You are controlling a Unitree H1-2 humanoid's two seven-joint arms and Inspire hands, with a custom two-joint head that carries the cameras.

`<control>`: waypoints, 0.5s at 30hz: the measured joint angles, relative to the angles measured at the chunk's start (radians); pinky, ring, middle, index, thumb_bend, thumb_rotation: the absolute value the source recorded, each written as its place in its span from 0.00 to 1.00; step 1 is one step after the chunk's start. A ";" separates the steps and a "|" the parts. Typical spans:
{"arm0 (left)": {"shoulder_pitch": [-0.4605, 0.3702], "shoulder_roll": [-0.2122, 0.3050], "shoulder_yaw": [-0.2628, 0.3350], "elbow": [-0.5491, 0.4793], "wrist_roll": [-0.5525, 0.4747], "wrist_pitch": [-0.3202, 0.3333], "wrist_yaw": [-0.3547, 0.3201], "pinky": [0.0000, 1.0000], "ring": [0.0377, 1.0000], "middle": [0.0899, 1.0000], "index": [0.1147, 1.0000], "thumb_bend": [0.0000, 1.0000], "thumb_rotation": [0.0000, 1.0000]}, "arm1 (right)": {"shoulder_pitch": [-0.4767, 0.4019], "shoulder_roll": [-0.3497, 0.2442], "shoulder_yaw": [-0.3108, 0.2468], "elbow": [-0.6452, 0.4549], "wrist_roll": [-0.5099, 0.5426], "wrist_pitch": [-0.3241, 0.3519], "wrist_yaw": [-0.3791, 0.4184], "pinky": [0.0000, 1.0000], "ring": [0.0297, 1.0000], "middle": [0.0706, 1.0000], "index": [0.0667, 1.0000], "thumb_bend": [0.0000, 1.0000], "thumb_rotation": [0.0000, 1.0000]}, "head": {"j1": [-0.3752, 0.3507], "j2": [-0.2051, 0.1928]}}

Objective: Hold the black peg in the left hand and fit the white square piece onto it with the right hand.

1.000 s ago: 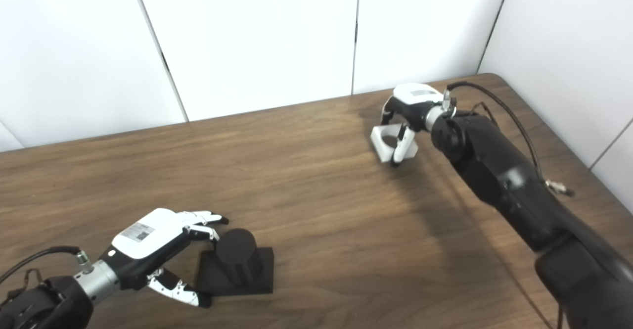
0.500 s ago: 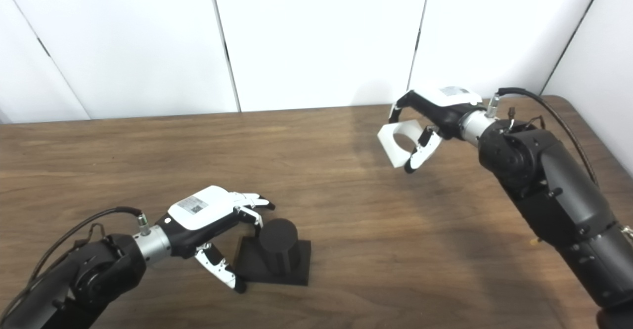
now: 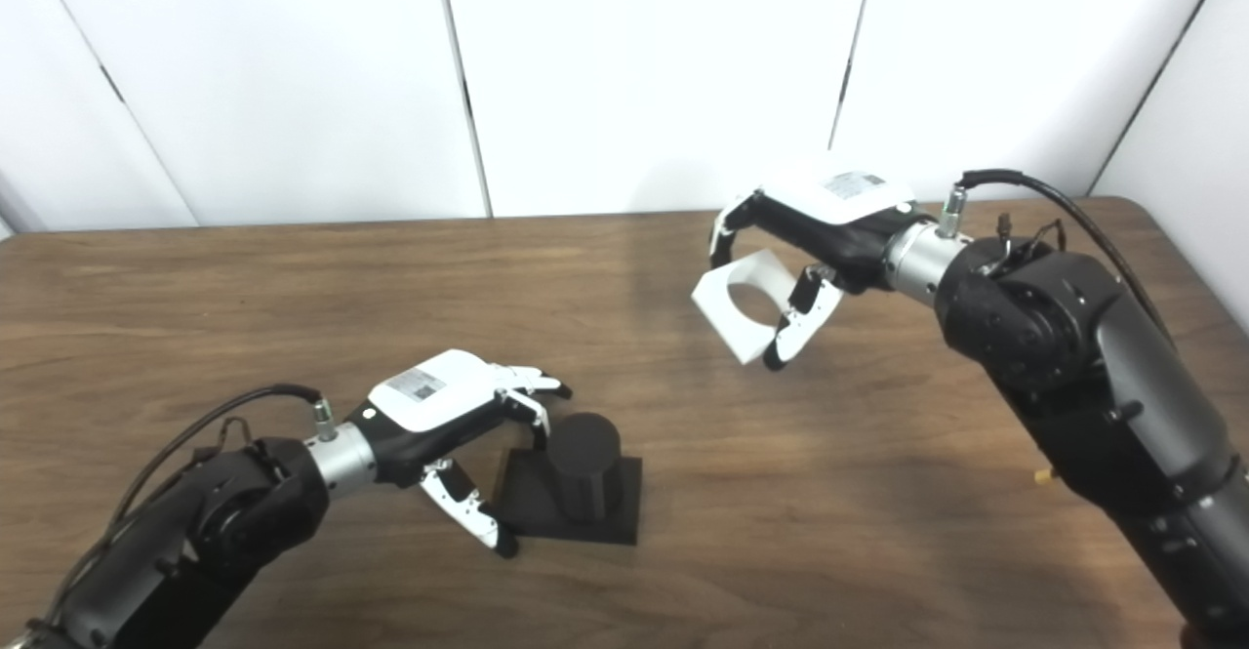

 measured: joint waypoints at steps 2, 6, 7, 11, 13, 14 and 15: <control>-0.001 -0.004 -0.001 0.000 0.003 0.008 -0.001 0.86 0.92 0.91 0.43 0.52 0.07 | -0.001 0.005 0.001 -0.026 0.008 0.006 0.026 0.74 0.81 0.75 0.44 0.52 0.13 | 0.003 0.002; -0.001 -0.007 -0.001 0.000 0.004 0.016 -0.001 0.86 0.92 0.91 0.43 0.52 0.07 | -0.003 0.027 0.003 -0.085 0.023 0.026 0.075 0.73 0.80 0.74 0.44 0.52 0.13 | 0.006 0.003; -0.001 -0.008 -0.001 0.000 0.004 0.016 -0.001 0.86 0.92 0.91 0.43 0.52 0.07 | -0.004 0.033 0.005 -0.097 0.030 0.024 0.079 0.73 0.80 0.73 0.44 0.52 0.13 | 0.006 0.005; -0.004 -0.009 -0.005 0.000 0.005 0.018 -0.002 0.87 0.93 0.92 0.43 0.52 0.07 | -0.010 0.049 0.015 -0.109 0.050 0.015 0.093 0.73 0.78 0.72 0.44 0.52 0.13 | 0.009 0.008; -0.005 -0.009 -0.005 0.000 0.006 0.018 -0.003 0.86 0.92 0.91 0.43 0.52 0.07 | -0.011 0.058 0.024 -0.120 0.051 0.015 0.102 0.73 0.79 0.72 0.44 0.52 0.13 | 0.011 0.008; -0.006 -0.009 -0.006 0.000 0.006 0.018 -0.003 0.86 0.92 0.92 0.43 0.52 0.07 | -0.014 0.062 0.031 -0.127 0.052 0.015 0.107 0.73 0.79 0.72 0.44 0.52 0.13 | 0.014 0.009; -0.006 -0.009 -0.006 0.000 0.007 0.019 -0.003 0.86 0.92 0.91 0.43 0.52 0.07 | -0.017 0.066 0.036 -0.131 0.055 0.015 0.114 0.73 0.79 0.72 0.44 0.52 0.13 | 0.014 0.009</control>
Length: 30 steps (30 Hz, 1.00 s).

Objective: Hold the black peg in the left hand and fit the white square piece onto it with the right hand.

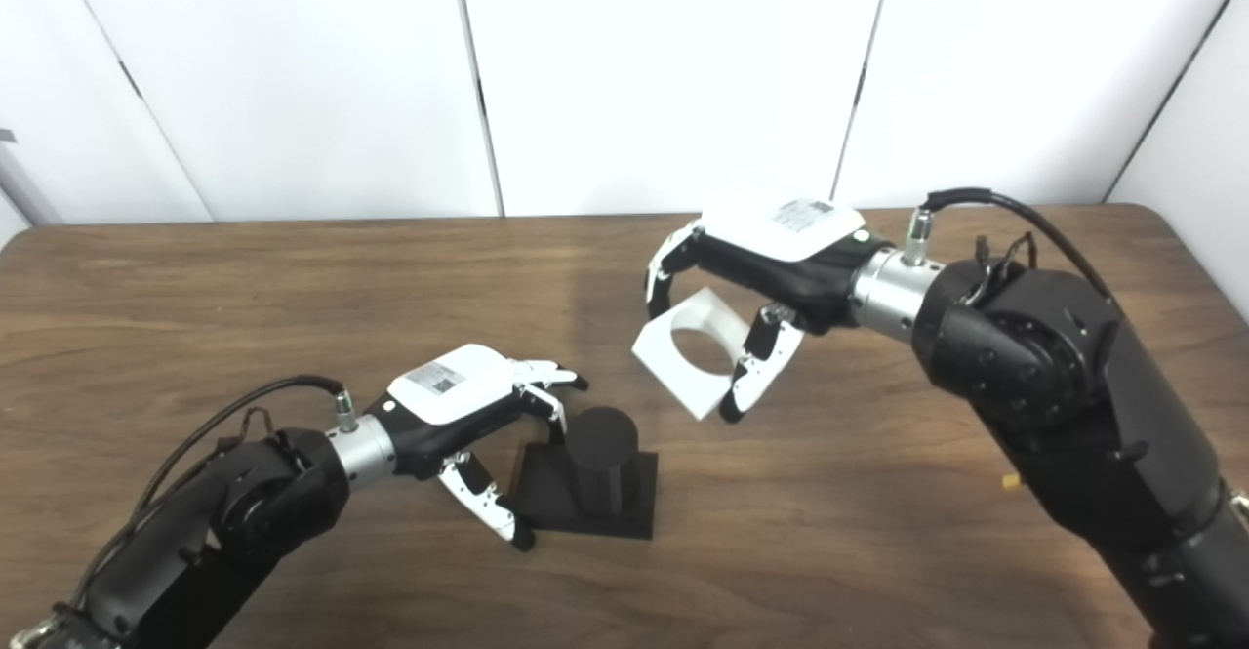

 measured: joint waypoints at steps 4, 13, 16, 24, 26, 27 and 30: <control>-0.002 -0.003 -0.001 0.000 0.005 0.001 0.000 0.86 0.92 0.91 0.43 0.52 0.07 | -0.012 0.021 0.011 -0.012 0.004 0.000 0.012 0.73 0.79 0.72 0.44 0.52 0.13 | 0.005 0.003; -0.002 -0.006 -0.001 -0.001 0.005 0.006 -0.001 0.86 0.92 0.91 0.43 0.52 0.07 | -0.013 0.065 0.026 -0.030 0.010 -0.003 0.027 0.73 0.79 0.73 0.44 0.52 0.13 | 0.018 0.009; -0.002 -0.008 -0.001 -0.002 0.006 0.008 -0.001 0.86 0.92 0.92 0.43 0.52 0.07 | -0.012 0.069 0.029 -0.029 0.010 -0.013 0.027 0.72 0.79 0.73 0.44 0.52 0.13 | 0.020 0.009; -0.001 -0.008 -0.001 -0.005 0.010 0.012 -0.003 0.86 0.93 0.92 0.43 0.52 0.07 | -0.011 0.076 0.039 -0.027 0.009 -0.017 0.030 0.73 0.79 0.72 0.44 0.52 0.13 | 0.026 0.012; -0.001 -0.008 -0.002 -0.005 0.010 0.012 -0.003 0.86 0.93 0.92 0.43 0.52 0.07 | -0.010 0.082 0.047 -0.024 0.005 -0.018 0.030 0.73 0.79 0.72 0.44 0.52 0.13 | 0.026 0.012; -0.001 -0.008 -0.002 -0.006 0.010 0.013 -0.003 0.86 0.93 0.92 0.43 0.52 0.07 | -0.009 0.084 0.051 -0.021 0.003 -0.018 0.030 0.73 0.79 0.72 0.44 0.52 0.13 | 0.026 0.012; -0.002 -0.008 -0.003 -0.007 0.013 0.015 -0.004 0.84 0.92 0.92 0.43 0.52 0.07 | -0.007 0.093 0.055 -0.002 0.000 -0.020 0.029 0.73 0.78 0.72 0.44 0.52 0.13 | 0.026 0.012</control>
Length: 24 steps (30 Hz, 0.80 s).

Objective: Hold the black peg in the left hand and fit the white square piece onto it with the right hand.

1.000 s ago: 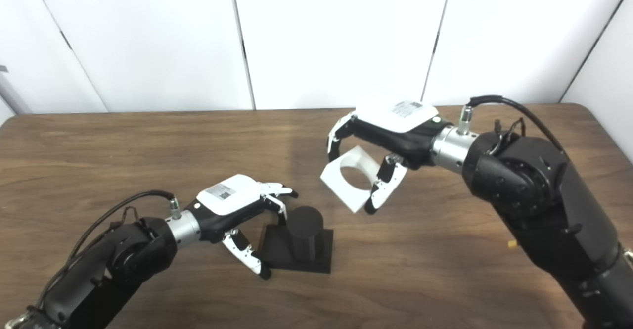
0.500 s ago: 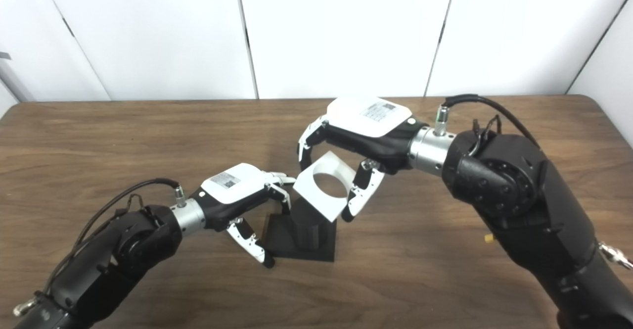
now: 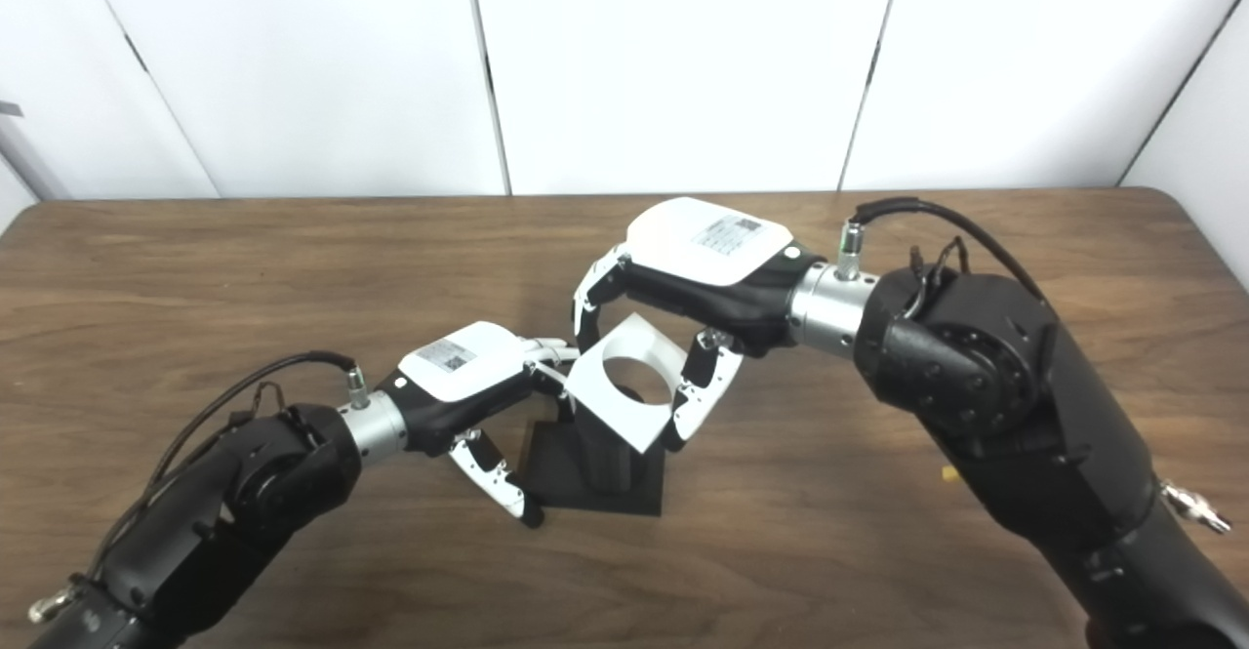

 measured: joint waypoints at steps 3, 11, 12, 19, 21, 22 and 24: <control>0.000 0.001 -0.001 -0.004 0.001 0.002 -0.002 0.85 0.92 0.92 0.43 0.52 0.07 | 0.011 0.004 0.002 0.004 0.001 -0.003 0.000 0.73 0.78 0.72 0.44 0.52 0.13 | 0.000 0.000; 0.000 0.000 -0.004 -0.018 0.008 0.022 -0.012 0.84 0.92 0.92 0.43 0.52 0.07 | 0.020 0.011 0.007 0.019 -0.007 -0.001 0.000 0.75 0.79 0.73 0.44 0.52 0.13 | 0.006 0.008; 0.000 -0.001 -0.005 -0.019 0.012 0.023 -0.012 0.84 0.92 0.92 0.43 0.52 0.07 | 0.020 0.014 0.009 0.027 -0.008 -0.001 0.000 0.75 0.79 0.73 0.44 0.52 0.13 | 0.006 0.008; 0.000 -0.001 -0.005 -0.024 0.016 0.024 -0.013 0.84 0.91 0.91 0.43 0.52 0.07 | 0.031 0.021 0.015 0.042 -0.015 -0.002 0.000 0.76 0.79 0.73 0.44 0.52 0.13 | 0.011 0.012; 0.000 -0.001 -0.005 -0.025 0.016 0.025 -0.014 0.84 0.91 0.91 0.43 0.52 0.07 | 0.032 0.024 0.016 0.042 -0.017 -0.002 0.000 0.76 0.79 0.73 0.44 0.52 0.13 | 0.011 0.012; 0.000 -0.001 -0.005 -0.025 0.016 0.025 -0.015 0.84 0.91 0.91 0.43 0.52 0.07 | 0.032 0.025 0.016 0.042 -0.017 -0.002 0.000 0.76 0.79 0.73 0.44 0.52 0.13 | 0.011 0.012; 0.000 -0.001 -0.005 -0.027 0.016 0.027 -0.017 0.84 0.91 0.91 0.43 0.52 0.07 | 0.035 0.030 0.016 0.044 -0.019 -0.002 -0.001 0.76 0.79 0.73 0.44 0.52 0.13 | 0.012 0.014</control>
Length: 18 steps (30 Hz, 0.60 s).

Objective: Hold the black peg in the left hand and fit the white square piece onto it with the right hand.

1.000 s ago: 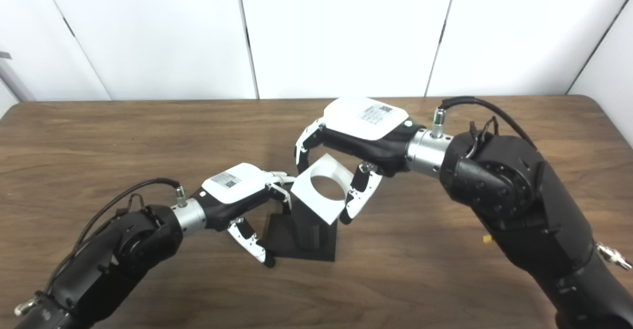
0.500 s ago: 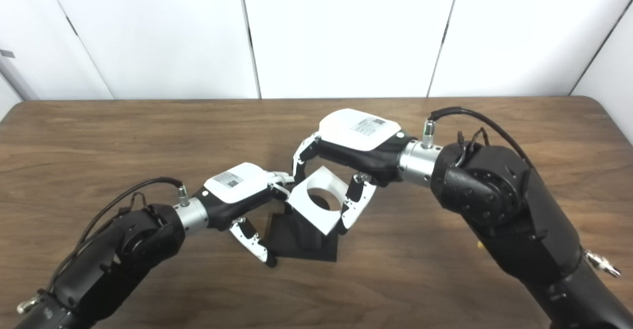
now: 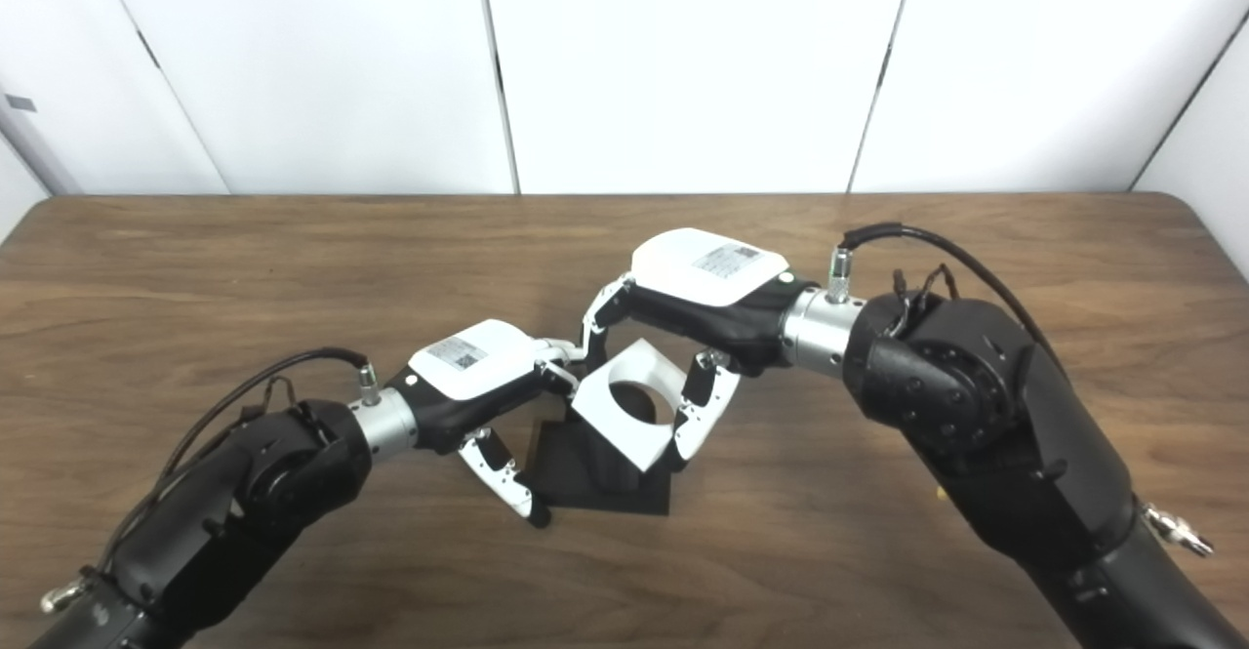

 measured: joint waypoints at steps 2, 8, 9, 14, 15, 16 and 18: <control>0.000 -0.001 0.000 -0.004 0.000 0.007 -0.008 0.85 0.91 0.92 0.43 0.52 0.07 | 0.004 0.005 0.001 0.003 -0.002 -0.001 0.000 0.76 0.79 0.73 0.44 0.52 0.13 | -0.002 0.000; 0.000 -0.002 0.000 -0.007 0.000 0.014 -0.013 0.85 0.92 0.92 0.43 0.52 0.07 | 0.017 0.010 0.005 0.021 -0.011 -0.007 -0.012 0.77 0.79 0.73 0.44 0.52 0.13 | -0.002 0.000; 0.000 -0.002 0.000 -0.007 0.001 0.014 -0.013 0.85 0.92 0.92 0.43 0.52 0.07 | 0.017 0.011 0.005 0.027 -0.013 -0.008 -0.017 0.78 0.79 0.73 0.44 0.52 0.13 | -0.002 0.000; 0.000 -0.002 0.000 -0.007 0.003 0.014 -0.013 0.85 0.92 0.92 0.43 0.52 0.07 | 0.018 0.020 0.013 0.030 -0.019 -0.009 -0.027 0.78 0.79 0.73 0.44 0.52 0.13 | -0.002 0.000; 0.000 -0.002 0.000 -0.007 0.003 0.014 -0.013 0.86 0.92 0.92 0.43 0.52 0.07 | 0.018 0.022 0.014 0.031 -0.021 -0.009 -0.028 0.78 0.78 0.73 0.44 0.52 0.13 | -0.005 0.000; 0.000 -0.003 0.000 -0.007 0.003 0.014 -0.013 0.85 0.92 0.92 0.43 0.52 0.07 | 0.018 0.023 0.016 0.032 -0.022 -0.010 -0.030 0.78 0.78 0.73 0.44 0.52 0.13 | -0.005 0.000; 0.000 -0.003 0.000 -0.007 0.003 0.014 -0.013 0.85 0.92 0.92 0.43 0.52 0.07 | 0.018 0.027 0.018 0.034 -0.024 -0.012 -0.032 0.78 0.78 0.73 0.44 0.52 0.13 | -0.003 0.000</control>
